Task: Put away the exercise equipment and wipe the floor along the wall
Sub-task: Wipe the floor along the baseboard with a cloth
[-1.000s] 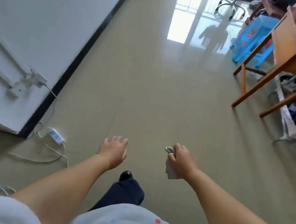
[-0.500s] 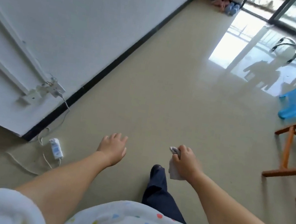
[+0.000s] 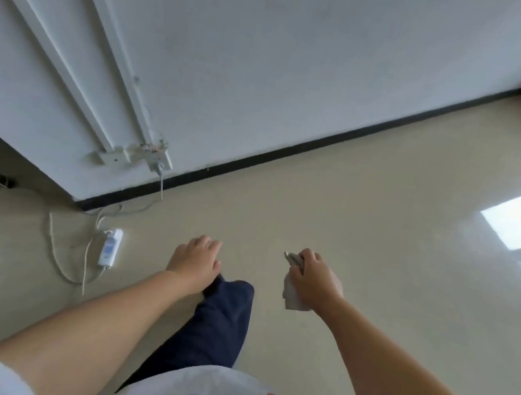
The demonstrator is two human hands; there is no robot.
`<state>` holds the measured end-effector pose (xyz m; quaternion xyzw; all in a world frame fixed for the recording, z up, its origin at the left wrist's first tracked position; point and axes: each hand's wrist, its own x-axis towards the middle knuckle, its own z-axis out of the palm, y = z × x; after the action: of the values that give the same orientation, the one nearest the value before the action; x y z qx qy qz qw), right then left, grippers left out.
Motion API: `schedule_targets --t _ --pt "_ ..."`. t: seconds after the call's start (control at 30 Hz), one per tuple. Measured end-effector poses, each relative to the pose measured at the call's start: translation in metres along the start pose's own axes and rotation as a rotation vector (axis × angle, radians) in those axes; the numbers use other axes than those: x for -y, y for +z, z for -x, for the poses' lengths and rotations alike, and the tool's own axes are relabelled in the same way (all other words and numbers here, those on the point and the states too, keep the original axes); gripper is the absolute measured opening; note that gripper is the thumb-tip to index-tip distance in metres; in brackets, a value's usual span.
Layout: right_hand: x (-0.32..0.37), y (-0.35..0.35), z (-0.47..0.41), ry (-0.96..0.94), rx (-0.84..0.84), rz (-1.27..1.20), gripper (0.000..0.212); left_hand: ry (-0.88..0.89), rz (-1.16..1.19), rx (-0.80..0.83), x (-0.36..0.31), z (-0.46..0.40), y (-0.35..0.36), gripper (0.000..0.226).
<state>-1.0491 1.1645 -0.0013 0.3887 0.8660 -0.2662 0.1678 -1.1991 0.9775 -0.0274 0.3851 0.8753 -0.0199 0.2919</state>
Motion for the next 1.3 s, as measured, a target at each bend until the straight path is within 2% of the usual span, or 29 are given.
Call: schedule_targets --t 0.1,0.3,0.4,0.5,0.67,0.77,0.97,1.07,1.13,1.2,1.23,1.3 --pt "0.031 -0.019 -0.054 -0.057 0.022 -0.011 0.023 -0.098 0.032 0.077 0.022 -0.046 -0.028 0.042" --pt "0.056 -0.054 -0.148 -0.123 0.113 0.003 0.024 -0.155 0.114 0.052 0.026 -0.126 -0.072 0.04" --pt "0.064 -0.053 -0.205 -0.189 0.211 0.055 0.023 -0.171 0.192 0.04 0.024 -0.167 -0.069 0.041" --pt "0.069 -0.025 -0.277 -0.29 0.313 0.136 0.022 -0.255 0.28 0.011 0.037 -0.215 -0.033 0.042" --pt "0.065 0.079 -0.412 -0.434 0.417 0.335 0.026 -0.437 0.358 0.088 0.089 -0.302 0.086 0.044" --pt "0.054 0.166 -0.486 -0.495 0.437 0.411 0.026 -0.477 0.325 0.147 0.13 -0.362 0.17 0.044" --pt "0.04 0.354 -0.591 -0.782 0.461 0.627 0.029 -0.21 -0.008 0.174 0.226 -0.487 0.294 0.047" --pt "0.042 0.435 -0.633 -0.925 0.413 0.687 0.032 -0.133 -0.103 0.056 0.264 -0.529 0.363 0.047" --pt "0.041 0.48 -0.66 -1.017 0.293 0.717 0.043 -0.085 -0.122 -0.012 0.28 -0.538 0.403 0.048" --pt "0.038 0.507 -0.676 -1.06 0.16 0.674 0.063 -0.126 -0.145 -0.057 0.289 -0.533 0.435 0.051" --pt "0.035 0.515 -0.68 -1.064 0.151 0.682 0.075 -0.142 -0.144 -0.083 0.29 -0.527 0.449 0.056" --pt "0.015 0.521 -0.679 -1.072 0.259 0.79 0.085 -0.186 -0.1 -0.149 0.285 -0.51 0.469 0.06"
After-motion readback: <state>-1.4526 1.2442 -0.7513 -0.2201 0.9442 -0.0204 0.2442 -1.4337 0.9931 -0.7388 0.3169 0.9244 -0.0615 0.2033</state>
